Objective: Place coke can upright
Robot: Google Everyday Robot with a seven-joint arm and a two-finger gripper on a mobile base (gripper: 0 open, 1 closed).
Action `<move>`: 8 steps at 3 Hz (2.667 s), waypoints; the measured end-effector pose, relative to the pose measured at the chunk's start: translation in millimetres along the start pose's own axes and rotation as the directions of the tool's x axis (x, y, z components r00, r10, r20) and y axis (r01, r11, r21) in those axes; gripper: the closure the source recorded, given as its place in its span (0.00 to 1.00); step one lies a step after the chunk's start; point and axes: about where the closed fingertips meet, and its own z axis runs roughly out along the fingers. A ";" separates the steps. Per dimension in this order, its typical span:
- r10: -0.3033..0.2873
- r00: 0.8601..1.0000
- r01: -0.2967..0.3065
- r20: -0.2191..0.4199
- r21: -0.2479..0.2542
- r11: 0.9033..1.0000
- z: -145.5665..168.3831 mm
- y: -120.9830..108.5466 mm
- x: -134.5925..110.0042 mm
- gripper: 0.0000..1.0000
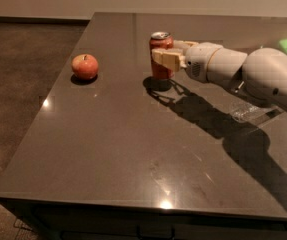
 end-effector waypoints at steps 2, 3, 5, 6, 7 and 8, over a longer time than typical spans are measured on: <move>0.025 0.999 -0.023 0.043 -0.041 0.999 2.3 4.4 9.1 1.00; 0.033 0.998 -0.030 0.059 -0.060 0.998 7.2 12.5 10.8 1.00; 0.033 0.996 -0.028 0.077 -0.068 0.997 15.2 26.1 13.8 0.61; 0.024 0.997 -0.019 0.079 -0.065 0.998 17.3 31.7 14.1 0.37; 0.020 0.996 -0.015 0.083 -0.063 0.998 17.1 34.7 13.5 0.14; 0.019 0.996 -0.014 0.083 -0.067 0.998 18.6 36.7 13.0 0.00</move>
Offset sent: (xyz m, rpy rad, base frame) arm -0.0036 0.0037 -0.0138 0.0854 -0.0148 0.0498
